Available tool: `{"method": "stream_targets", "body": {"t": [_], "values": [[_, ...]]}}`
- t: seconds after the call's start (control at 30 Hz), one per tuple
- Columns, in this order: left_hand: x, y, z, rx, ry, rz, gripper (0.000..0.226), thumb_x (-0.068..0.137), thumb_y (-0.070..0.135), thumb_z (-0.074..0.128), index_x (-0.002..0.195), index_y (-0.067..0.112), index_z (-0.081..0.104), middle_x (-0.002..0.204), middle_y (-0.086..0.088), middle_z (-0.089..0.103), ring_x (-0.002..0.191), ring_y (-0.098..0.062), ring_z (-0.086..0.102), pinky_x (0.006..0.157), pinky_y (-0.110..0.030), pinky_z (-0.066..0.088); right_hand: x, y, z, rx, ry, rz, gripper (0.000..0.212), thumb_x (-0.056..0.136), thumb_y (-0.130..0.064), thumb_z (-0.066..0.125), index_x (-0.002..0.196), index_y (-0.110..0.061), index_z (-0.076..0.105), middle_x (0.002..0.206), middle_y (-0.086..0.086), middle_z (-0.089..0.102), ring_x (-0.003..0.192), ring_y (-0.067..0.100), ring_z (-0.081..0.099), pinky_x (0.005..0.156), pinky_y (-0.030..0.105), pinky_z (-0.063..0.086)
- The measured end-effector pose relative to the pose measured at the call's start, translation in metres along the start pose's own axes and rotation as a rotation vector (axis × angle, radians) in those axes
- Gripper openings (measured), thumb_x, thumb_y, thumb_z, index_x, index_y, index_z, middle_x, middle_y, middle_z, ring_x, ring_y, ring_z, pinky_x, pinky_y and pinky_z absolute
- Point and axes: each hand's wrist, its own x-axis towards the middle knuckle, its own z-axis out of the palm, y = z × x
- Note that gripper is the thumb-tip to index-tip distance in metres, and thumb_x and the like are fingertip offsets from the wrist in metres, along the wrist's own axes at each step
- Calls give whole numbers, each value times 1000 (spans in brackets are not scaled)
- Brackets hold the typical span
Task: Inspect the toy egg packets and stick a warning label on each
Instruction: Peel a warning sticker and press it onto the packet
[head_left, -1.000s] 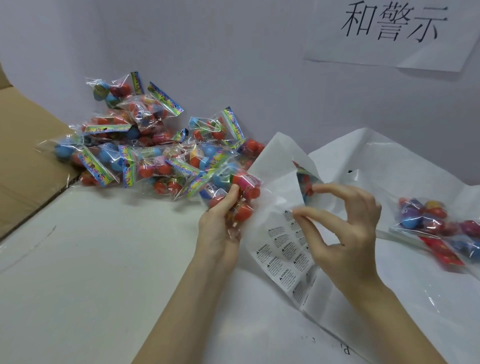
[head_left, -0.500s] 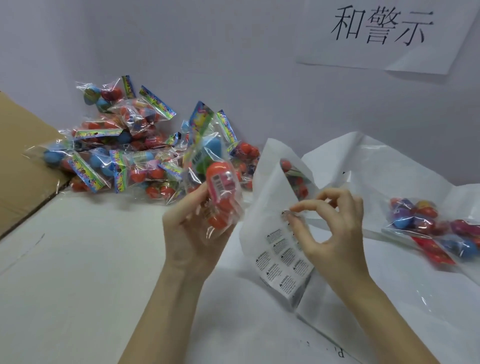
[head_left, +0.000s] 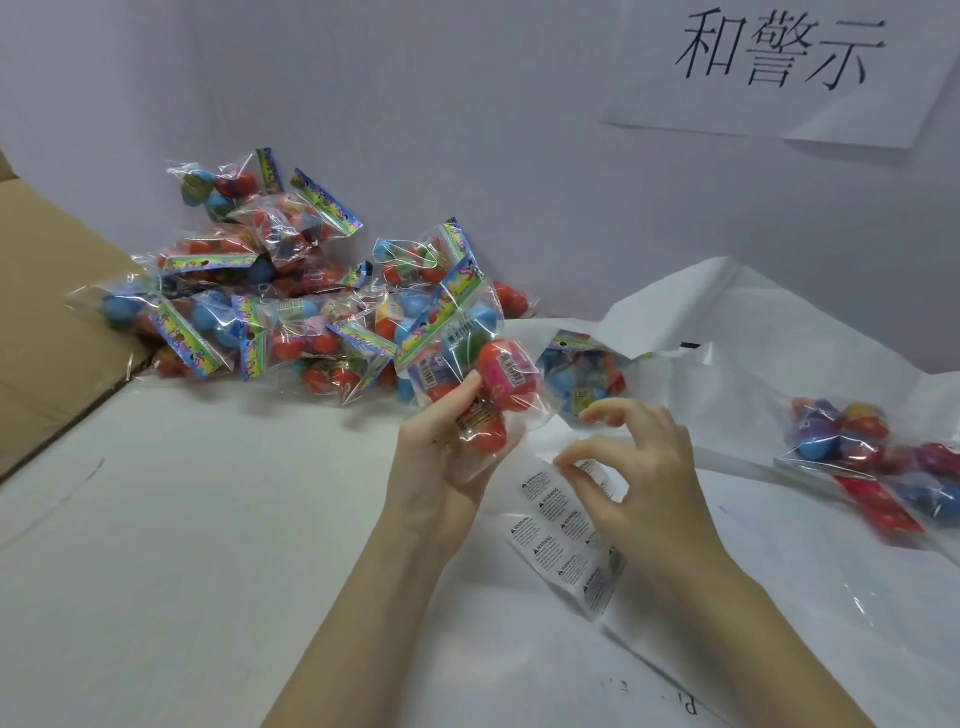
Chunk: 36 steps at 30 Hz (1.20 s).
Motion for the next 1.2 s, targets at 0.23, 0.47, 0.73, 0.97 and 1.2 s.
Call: {"method": "stream_targets", "body": {"t": [0.23, 0.47, 0.73, 0.97, 1.2], "values": [[6, -7, 0, 214, 50, 152, 42, 62, 17, 65, 103, 5, 63, 89, -12, 61, 71, -20, 59, 59, -22, 47, 4, -11, -16, 297, -39, 99, 8, 64, -31, 57, 70, -28, 53, 96, -10, 53, 99, 4, 45, 91, 15, 24], [6, -3, -5, 411, -18, 88, 45, 57, 14, 68, 100, 0, 65, 84, -12, 66, 70, -21, 61, 67, -32, 47, 13, -15, -37, 837, 119, 397, 35, 60, -23, 69, 86, -26, 45, 89, -5, 69, 90, 11, 62, 88, 43, 39], [-2, -6, -2, 650, -287, 38, 35, 62, 17, 68, 95, 7, 67, 81, -6, 70, 75, -19, 67, 60, -26, 53, 14, -23, -28, 1137, 83, 623, 71, 50, -7, 84, 99, -26, 37, 68, 2, 70, 65, 11, 66, 58, 16, 50], [-3, -5, -1, 683, -353, 79, 39, 64, 15, 71, 100, 4, 63, 80, -5, 69, 72, -18, 66, 59, -22, 50, 14, -22, -29, 1148, 102, 590, 82, 39, 4, 81, 101, -26, 35, 62, -2, 68, 61, 8, 64, 59, 15, 51], [-5, -8, 2, 744, -380, 43, 38, 60, 15, 82, 94, 4, 68, 70, 0, 71, 61, -12, 63, 55, -18, 48, 12, -21, -31, 1164, 184, 578, 66, 46, -7, 68, 102, -25, 37, 57, -2, 65, 51, 9, 61, 52, 15, 49]]}}
